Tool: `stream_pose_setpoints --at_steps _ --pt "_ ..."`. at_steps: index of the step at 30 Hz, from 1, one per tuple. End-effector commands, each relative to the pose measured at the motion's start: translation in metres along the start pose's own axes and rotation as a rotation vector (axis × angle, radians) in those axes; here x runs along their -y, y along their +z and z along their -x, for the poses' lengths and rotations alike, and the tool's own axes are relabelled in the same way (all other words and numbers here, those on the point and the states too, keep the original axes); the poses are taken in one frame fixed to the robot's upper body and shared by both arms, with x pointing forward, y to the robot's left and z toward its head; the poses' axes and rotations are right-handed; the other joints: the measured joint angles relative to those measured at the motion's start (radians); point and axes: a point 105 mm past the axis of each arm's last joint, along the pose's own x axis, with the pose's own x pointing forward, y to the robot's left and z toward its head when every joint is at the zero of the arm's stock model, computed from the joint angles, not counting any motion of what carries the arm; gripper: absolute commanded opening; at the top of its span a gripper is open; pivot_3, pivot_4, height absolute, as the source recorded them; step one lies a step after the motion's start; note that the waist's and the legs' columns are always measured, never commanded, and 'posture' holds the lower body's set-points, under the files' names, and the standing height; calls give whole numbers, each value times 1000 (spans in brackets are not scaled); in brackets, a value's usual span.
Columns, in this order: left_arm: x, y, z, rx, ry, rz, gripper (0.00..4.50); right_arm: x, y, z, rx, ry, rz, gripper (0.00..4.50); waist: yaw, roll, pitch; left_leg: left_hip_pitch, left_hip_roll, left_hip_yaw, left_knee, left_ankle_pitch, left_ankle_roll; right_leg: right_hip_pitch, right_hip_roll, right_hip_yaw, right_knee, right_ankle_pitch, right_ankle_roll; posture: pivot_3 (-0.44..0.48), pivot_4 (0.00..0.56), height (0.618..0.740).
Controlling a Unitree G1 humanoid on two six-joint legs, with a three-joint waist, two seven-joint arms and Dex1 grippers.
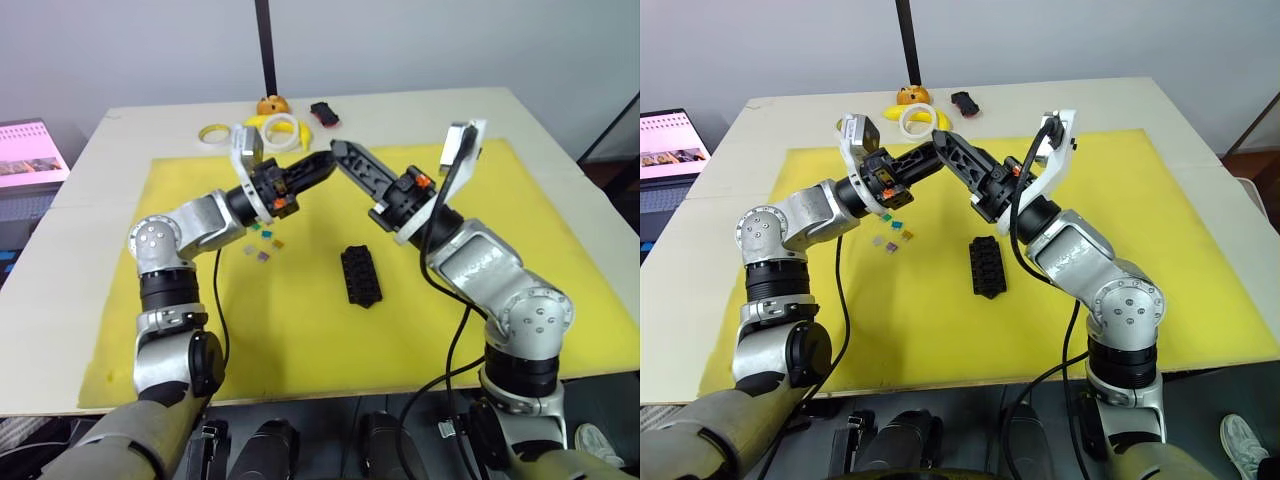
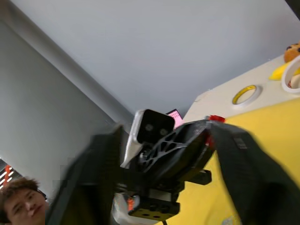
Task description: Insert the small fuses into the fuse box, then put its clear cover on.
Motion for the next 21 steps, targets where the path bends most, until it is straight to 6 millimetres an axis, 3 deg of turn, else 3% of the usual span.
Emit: stream_pose_setpoints --at_steps 1,13,17,21 --pt "16 4 -3 3 -62 -27 0 -1 1 3 9 -7 5 3382 0 0 0 0 0 0 0 0 0 0 0 0 0 0 0 0 150 740" --pt "17 0 -5 0 -69 -21 0 -1 2 1 20 -3 -10 3382 -1 0 0 0 0 0 0 0 0 0 0 0 0 0 0 0 150 740" --pt "17 0 -5 0 -66 -20 0 -2 3 1 23 1 -9 2216 -1 0 0 0 0 0 0 0 0 0 0 0 0 0 0 0 150 740" --pt "17 0 -5 -1 -67 -19 0 -3 4 1 29 1 -10 2216 0 0 0 0 0 0 0 0 0 0 0 0 0 0 0 0 150 740"
